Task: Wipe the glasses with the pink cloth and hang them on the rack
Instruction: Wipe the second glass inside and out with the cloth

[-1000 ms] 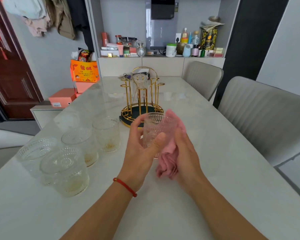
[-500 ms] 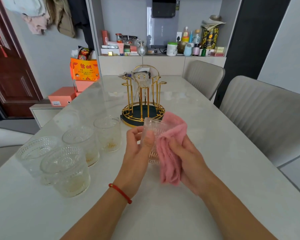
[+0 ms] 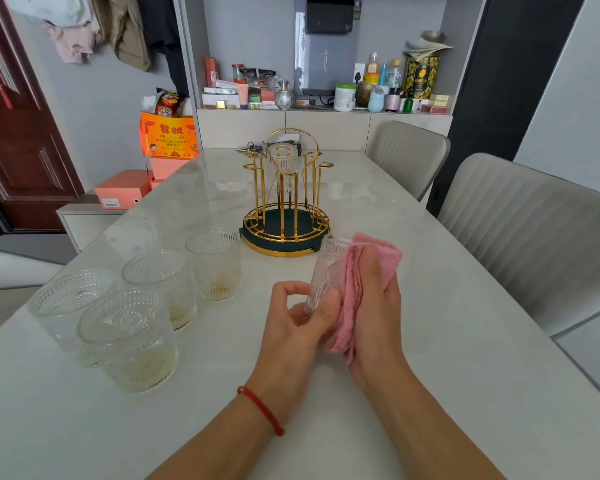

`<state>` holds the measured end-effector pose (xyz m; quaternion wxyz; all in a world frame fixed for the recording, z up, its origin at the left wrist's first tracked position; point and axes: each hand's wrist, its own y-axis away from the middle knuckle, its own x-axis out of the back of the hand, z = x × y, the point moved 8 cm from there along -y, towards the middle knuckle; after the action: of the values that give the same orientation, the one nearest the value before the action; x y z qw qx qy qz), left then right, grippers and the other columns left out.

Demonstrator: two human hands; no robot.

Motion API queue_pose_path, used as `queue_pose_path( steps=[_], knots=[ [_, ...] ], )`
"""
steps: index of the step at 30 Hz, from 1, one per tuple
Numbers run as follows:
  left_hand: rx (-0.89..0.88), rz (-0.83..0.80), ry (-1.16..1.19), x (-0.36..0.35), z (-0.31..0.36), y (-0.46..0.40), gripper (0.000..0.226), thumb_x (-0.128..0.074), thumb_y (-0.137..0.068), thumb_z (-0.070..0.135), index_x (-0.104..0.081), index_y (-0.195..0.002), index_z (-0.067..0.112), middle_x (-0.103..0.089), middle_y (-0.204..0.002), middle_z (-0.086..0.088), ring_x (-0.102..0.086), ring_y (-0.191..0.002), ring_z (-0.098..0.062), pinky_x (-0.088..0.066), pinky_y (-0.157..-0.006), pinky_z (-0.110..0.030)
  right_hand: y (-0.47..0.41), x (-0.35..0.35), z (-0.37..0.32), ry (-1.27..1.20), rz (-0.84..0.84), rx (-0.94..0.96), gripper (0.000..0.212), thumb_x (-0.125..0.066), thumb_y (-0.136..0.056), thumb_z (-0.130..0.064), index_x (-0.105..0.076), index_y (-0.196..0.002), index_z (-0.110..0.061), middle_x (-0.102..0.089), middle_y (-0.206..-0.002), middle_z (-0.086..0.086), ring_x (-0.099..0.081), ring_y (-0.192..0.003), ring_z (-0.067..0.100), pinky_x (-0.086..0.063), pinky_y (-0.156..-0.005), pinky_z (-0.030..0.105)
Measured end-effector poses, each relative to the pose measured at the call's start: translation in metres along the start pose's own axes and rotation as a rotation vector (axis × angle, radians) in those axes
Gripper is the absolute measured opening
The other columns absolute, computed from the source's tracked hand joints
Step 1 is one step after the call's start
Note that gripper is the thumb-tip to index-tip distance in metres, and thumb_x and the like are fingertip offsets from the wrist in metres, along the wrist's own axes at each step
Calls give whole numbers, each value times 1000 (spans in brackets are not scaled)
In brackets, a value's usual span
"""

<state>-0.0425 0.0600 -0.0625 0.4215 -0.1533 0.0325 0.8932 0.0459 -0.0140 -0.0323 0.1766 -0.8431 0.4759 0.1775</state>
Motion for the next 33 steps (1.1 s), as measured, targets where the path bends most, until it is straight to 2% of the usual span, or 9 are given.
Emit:
queue_pose_path(
  steps=[4,7,11,16,18,21,23,29,33],
  knots=[
    [-31,-69,15,6,12,-4,46,-72,-92,42,-49,-102,3,-73,-98,-29,-71,-82,-34,-57,-79,-42,0,-1,10,-95,-52,-228,68,-47,-85,-73,-66,-125,-21,-77,-110,11,-75,-101,30,-61,-85,51],
    [-40,-109,-104,0,12,-4,41,-57,-97,43,-50,-100,3,-77,-93,-17,-73,-83,-27,-59,-80,-38,-1,1,13,-163,-56,-323,65,-36,-95,-70,-65,-125,-20,-77,-110,10,-74,-102,32,-60,-86,50],
    [-121,-64,-346,-17,9,4,34,-41,-94,62,-46,-117,36,-73,-84,13,-68,-76,2,-54,-70,-16,-1,5,13,-127,94,-221,60,-36,-101,-63,-69,-124,-18,-77,-111,12,-74,-103,32,-57,-95,54],
    [-105,-81,-261,-20,16,1,38,-42,-91,63,-36,-117,36,-75,-81,0,-71,-73,-15,-58,-68,-30,7,7,8,-220,70,-259,57,-33,-101,-62,-68,-120,-21,-79,-102,6,-77,-94,25,-63,-82,45],
    [-20,-52,-227,-13,13,-4,33,-38,-101,58,-36,-111,26,-59,-60,3,-50,-52,-14,-43,-51,-28,7,10,14,-262,55,-342,62,-30,-97,-68,-69,-111,-21,-80,-95,7,-78,-86,25,-64,-71,41],
    [254,-67,-27,-10,-8,-8,54,-33,-104,59,-39,-123,9,-50,-55,-4,-31,-45,-15,-23,-44,-23,2,14,21,-226,74,-428,75,-34,-91,-77,-70,-116,-16,-76,-110,19,-70,-108,42,-59,-89,55],
    [317,-45,12,-10,-19,-11,67,-29,-101,66,-42,-127,6,-49,-55,-8,-34,-43,-17,-26,-43,-21,-2,16,22,-166,131,-404,69,-32,-95,-72,-68,-110,-15,-79,-96,12,-77,-89,32,-62,-71,42],
    [90,64,-169,-17,-9,-4,38,-42,-98,67,-40,-108,30,-59,-65,3,-55,-58,-15,-42,-46,-29,-3,21,16,-118,252,-214,68,-35,-96,-68,-69,-122,-16,-79,-101,7,-76,-94,27,-60,-87,45],
    [192,29,135,-23,-15,-1,82,-54,-75,81,-43,-126,17,-60,-90,-10,-45,-62,-24,-34,-47,-26,-4,10,16,-137,-14,-282,94,-46,-75,-87,-63,-133,-16,-71,-123,17,-69,-113,37,-51,-101,58]
  ],
)
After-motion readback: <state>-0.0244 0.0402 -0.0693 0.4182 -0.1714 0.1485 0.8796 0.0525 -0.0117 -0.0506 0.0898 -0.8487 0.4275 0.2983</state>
